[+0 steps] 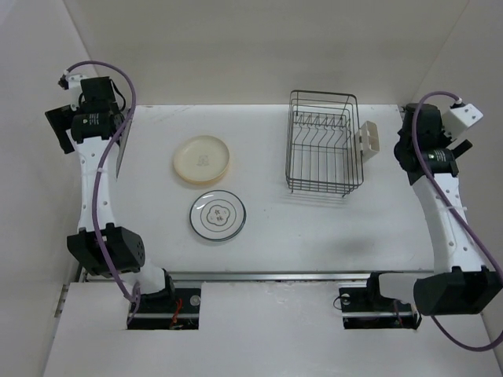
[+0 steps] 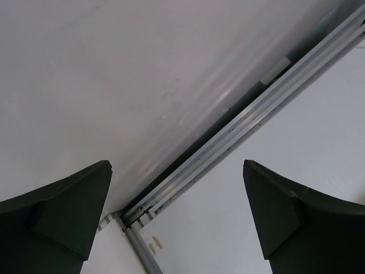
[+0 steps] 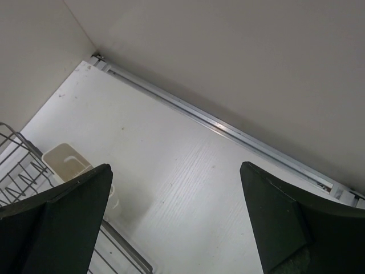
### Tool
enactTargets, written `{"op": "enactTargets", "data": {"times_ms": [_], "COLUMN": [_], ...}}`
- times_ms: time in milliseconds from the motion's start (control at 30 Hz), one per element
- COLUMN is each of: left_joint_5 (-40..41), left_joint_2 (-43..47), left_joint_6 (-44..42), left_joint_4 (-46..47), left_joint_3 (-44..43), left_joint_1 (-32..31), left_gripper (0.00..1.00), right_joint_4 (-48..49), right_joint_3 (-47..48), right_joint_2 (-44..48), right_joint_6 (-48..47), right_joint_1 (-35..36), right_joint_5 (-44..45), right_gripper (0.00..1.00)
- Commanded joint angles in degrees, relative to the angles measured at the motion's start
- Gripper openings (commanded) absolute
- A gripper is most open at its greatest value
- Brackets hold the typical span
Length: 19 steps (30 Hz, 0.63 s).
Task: Unload the plates from the dish rack
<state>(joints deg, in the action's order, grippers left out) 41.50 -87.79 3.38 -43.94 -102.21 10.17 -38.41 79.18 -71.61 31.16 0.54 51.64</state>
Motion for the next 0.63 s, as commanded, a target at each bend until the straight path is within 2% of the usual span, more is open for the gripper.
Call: {"op": "enactTargets", "data": {"times_ms": [0, 200, 600], "left_joint_5": [3.4, 1.5, -2.0], "left_joint_2": [2.7, 5.9, 7.5], "left_joint_6": [2.0, 1.9, 3.0], "left_joint_4": [1.1, 2.4, 1.8], "left_joint_3": [1.3, 4.8, 4.8], "left_joint_1": [-0.2, -0.2, -0.2], "left_gripper": [1.00, 1.00, 1.00], "right_joint_4": [5.0, 5.0, 3.6], "right_joint_3": [-1.0, -0.3, -1.4], "right_joint_2": [2.9, 4.9, 8.2], "right_joint_6": [0.7, 1.3, 3.1], "right_joint_1": [0.2, 0.2, 0.2], "right_joint_5": [0.3, -0.8, -2.7], "right_gripper": [1.00, 1.00, 1.00]}}
